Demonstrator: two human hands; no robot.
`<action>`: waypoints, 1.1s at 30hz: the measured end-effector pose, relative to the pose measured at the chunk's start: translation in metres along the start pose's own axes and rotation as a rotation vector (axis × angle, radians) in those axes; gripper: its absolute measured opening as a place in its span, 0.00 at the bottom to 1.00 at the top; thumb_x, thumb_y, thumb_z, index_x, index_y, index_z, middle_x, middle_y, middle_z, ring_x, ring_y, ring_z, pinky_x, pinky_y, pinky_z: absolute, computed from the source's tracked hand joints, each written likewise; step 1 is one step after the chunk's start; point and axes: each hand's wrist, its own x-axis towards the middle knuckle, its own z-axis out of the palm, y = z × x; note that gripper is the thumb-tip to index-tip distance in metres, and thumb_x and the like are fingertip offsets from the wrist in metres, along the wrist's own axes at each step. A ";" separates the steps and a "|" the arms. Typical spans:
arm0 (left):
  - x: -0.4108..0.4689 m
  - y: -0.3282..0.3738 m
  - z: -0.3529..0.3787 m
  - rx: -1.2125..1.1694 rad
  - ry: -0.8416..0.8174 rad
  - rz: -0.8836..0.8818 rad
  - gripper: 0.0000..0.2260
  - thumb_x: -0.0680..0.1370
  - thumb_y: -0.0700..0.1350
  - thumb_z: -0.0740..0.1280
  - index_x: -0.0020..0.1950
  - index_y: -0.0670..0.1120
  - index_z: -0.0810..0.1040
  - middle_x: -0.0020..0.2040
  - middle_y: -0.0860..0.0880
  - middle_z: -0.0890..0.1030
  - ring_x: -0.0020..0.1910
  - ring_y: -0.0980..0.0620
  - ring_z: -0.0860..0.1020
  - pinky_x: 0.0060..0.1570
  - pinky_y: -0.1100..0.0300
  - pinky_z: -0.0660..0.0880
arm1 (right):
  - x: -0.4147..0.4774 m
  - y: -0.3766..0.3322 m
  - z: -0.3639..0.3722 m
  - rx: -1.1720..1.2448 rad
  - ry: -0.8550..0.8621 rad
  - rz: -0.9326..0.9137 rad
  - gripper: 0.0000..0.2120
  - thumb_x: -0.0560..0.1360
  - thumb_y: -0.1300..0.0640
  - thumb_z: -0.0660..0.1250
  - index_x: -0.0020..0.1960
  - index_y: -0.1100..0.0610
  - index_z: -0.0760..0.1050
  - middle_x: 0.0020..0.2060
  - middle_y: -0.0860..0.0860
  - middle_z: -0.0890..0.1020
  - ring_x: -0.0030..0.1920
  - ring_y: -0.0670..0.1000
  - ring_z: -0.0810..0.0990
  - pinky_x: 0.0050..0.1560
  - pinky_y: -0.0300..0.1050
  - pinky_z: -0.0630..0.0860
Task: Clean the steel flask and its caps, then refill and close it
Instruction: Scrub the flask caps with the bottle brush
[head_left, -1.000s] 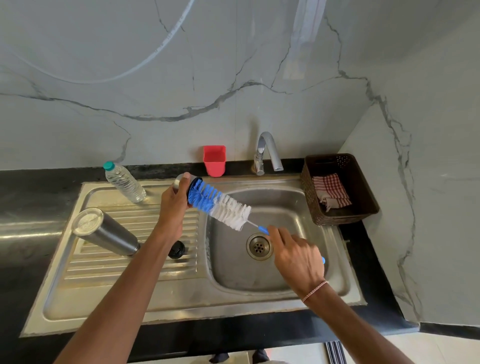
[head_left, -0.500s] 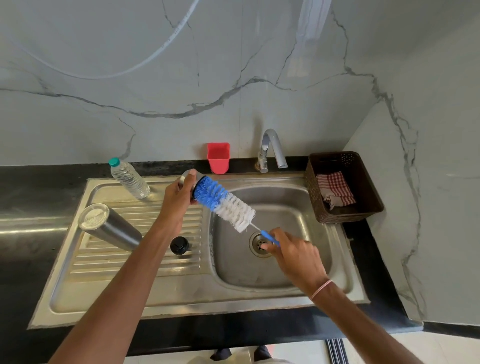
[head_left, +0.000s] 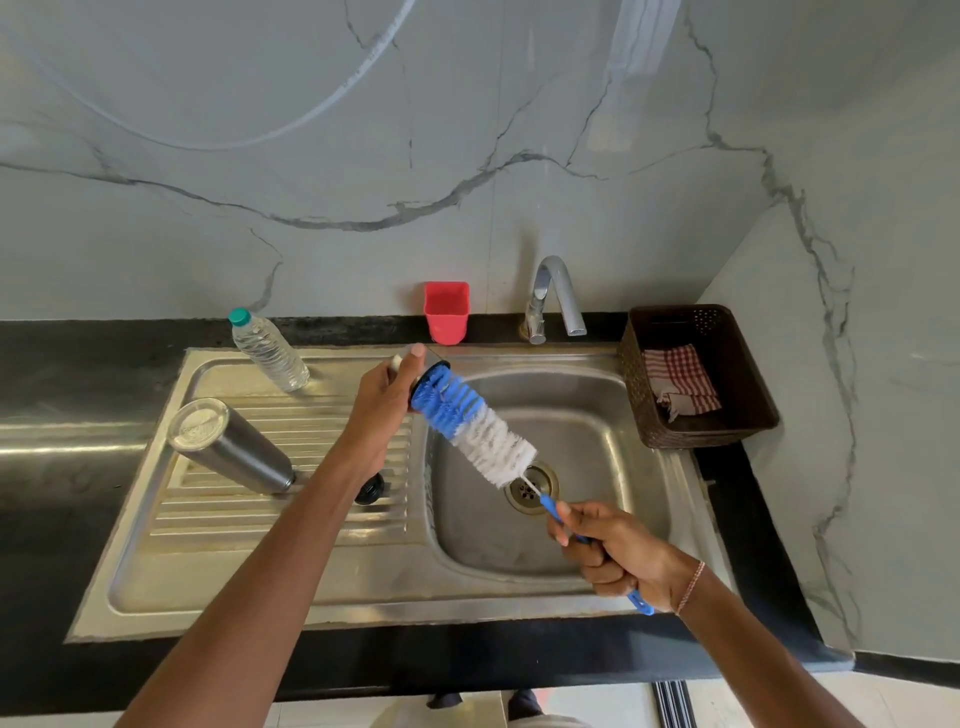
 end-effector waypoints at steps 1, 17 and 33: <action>0.000 0.001 0.003 0.011 -0.003 0.002 0.20 0.82 0.62 0.64 0.40 0.47 0.72 0.34 0.52 0.76 0.38 0.53 0.76 0.49 0.56 0.76 | 0.000 0.003 -0.002 0.023 0.004 0.007 0.17 0.83 0.43 0.60 0.42 0.54 0.72 0.31 0.52 0.55 0.23 0.46 0.52 0.19 0.36 0.54; 0.006 -0.010 0.017 0.248 -0.010 0.089 0.16 0.79 0.64 0.68 0.48 0.53 0.82 0.35 0.57 0.80 0.39 0.56 0.79 0.49 0.49 0.79 | -0.010 0.017 -0.018 -0.600 0.619 -0.226 0.27 0.78 0.33 0.58 0.34 0.52 0.75 0.23 0.45 0.67 0.24 0.45 0.63 0.29 0.42 0.61; 0.010 -0.007 0.007 0.314 0.091 0.087 0.27 0.73 0.75 0.65 0.54 0.53 0.81 0.46 0.39 0.81 0.50 0.39 0.83 0.54 0.39 0.81 | -0.042 0.001 -0.041 -1.425 1.199 -0.374 0.16 0.76 0.37 0.67 0.39 0.47 0.81 0.20 0.44 0.64 0.20 0.52 0.64 0.26 0.38 0.61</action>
